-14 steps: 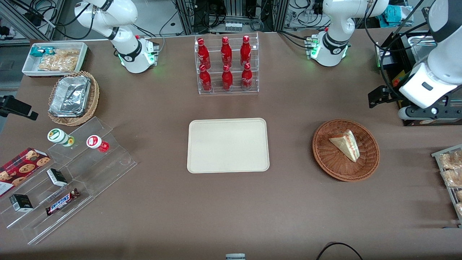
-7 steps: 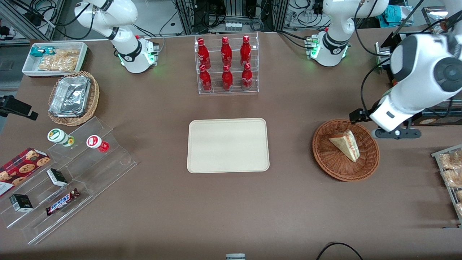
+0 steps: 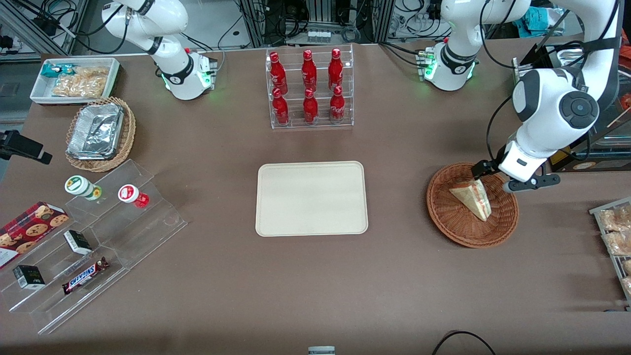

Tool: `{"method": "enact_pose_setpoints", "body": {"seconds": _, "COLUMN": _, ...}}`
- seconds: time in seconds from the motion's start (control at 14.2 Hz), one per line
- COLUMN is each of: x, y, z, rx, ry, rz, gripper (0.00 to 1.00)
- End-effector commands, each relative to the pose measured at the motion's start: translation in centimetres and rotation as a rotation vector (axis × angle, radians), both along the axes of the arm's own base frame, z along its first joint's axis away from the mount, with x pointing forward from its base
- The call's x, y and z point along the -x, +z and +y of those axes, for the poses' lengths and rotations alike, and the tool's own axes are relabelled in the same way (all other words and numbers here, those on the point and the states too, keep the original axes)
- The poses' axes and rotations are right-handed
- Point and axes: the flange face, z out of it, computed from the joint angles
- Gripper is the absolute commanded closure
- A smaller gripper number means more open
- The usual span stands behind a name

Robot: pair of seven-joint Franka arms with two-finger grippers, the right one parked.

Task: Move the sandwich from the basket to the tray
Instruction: 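Lower the left gripper and close it on the sandwich wedge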

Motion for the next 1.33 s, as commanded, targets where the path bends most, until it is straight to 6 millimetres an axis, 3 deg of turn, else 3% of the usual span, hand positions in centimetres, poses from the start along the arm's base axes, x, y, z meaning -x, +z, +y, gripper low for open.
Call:
{"method": "enact_pose_setpoints", "body": {"seconds": 0.0, "x": 0.2, "y": -1.6, "z": -0.5, "rx": -0.002, "ry": 0.289, "rz": -0.024, "gripper": 0.0}}
{"method": "enact_pose_setpoints", "body": {"seconds": 0.42, "x": -0.8, "y": -5.7, "z": -0.7, "rx": 0.008, "ry": 0.687, "rz": -0.031, "gripper": 0.0}}
{"method": "enact_pose_setpoints", "body": {"seconds": 0.77, "x": -0.8, "y": -9.9, "z": -0.8, "rx": -0.003, "ry": 0.717, "rz": 0.008, "gripper": 0.0}}
{"method": "enact_pose_setpoints", "body": {"seconds": 0.84, "x": -0.9, "y": -10.5, "z": -0.8, "rx": -0.003, "ry": 0.719, "rz": 0.01, "gripper": 0.04}}
{"method": "enact_pose_setpoints", "body": {"seconds": 0.91, "x": -0.9, "y": -11.0, "z": -0.8, "rx": -0.005, "ry": 0.72, "rz": 0.017, "gripper": 0.22}}
{"method": "enact_pose_setpoints", "body": {"seconds": 0.98, "x": -0.9, "y": -10.9, "z": -0.8, "rx": -0.005, "ry": 0.717, "rz": 0.016, "gripper": 0.54}}
{"method": "enact_pose_setpoints", "body": {"seconds": 1.05, "x": -0.9, "y": -10.9, "z": -0.8, "rx": -0.004, "ry": 0.718, "rz": 0.016, "gripper": 0.77}}
{"method": "enact_pose_setpoints", "body": {"seconds": 1.12, "x": -1.0, "y": -10.7, "z": -0.8, "rx": -0.005, "ry": 0.713, "rz": 0.016, "gripper": 0.87}}
{"method": "enact_pose_setpoints", "body": {"seconds": 1.26, "x": -1.3, "y": -9.6, "z": -0.9, "rx": 0.001, "ry": 0.709, "rz": 0.0, "gripper": 0.91}}
